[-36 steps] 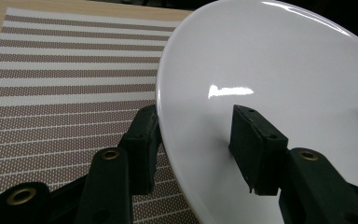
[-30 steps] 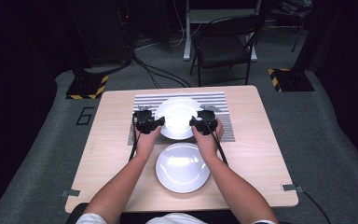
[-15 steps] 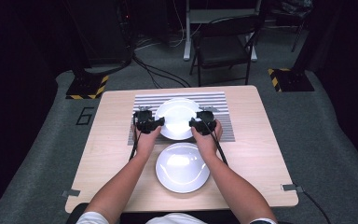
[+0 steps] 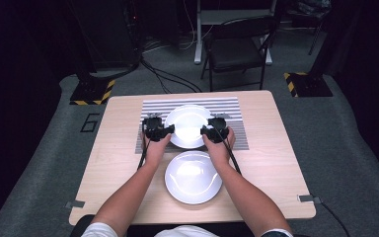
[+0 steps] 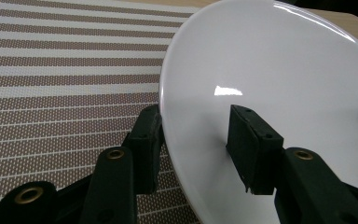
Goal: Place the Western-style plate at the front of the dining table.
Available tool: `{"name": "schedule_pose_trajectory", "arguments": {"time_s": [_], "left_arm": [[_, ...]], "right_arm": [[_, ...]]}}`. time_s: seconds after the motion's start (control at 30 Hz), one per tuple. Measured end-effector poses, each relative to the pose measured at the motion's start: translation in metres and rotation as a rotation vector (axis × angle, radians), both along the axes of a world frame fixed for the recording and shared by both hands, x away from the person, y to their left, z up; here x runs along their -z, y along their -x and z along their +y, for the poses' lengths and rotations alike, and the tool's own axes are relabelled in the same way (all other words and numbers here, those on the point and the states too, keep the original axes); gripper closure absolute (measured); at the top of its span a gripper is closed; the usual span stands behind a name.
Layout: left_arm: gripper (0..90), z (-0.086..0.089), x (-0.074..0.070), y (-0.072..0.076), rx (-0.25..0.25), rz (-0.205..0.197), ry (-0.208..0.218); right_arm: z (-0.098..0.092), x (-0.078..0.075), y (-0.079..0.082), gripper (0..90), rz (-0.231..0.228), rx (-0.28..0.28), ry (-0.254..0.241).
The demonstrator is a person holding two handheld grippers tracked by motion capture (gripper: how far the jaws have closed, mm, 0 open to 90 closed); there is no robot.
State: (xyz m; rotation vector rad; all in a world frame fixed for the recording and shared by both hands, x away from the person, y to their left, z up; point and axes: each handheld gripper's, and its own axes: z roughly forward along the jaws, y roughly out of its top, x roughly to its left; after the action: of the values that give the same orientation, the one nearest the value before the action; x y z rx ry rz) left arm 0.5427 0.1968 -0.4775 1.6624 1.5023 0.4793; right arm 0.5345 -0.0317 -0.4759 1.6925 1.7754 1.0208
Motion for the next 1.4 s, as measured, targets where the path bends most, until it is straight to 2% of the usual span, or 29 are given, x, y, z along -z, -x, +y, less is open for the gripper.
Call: {"name": "schedule_pose_trajectory", "arguments": {"time_s": [0.47, 0.93, 1.4], "left_arm": [[55.1, -0.001, 0.009, -0.005, 0.007, 0.017, -0.006], [55.8, -0.001, 0.017, -0.012, 0.005, 0.030, 0.010], [56.2, -0.006, 0.013, -0.023, 0.012, 0.025, 0.002]], "right_arm": [[-0.001, 0.007, -0.005, 44.2, 0.016, -0.004, 0.009], [-0.001, 0.016, -0.014, 44.8, 0.029, 0.008, 0.012], [-0.007, 0.018, -0.024, 45.3, 0.045, 0.014, -0.002]]}}
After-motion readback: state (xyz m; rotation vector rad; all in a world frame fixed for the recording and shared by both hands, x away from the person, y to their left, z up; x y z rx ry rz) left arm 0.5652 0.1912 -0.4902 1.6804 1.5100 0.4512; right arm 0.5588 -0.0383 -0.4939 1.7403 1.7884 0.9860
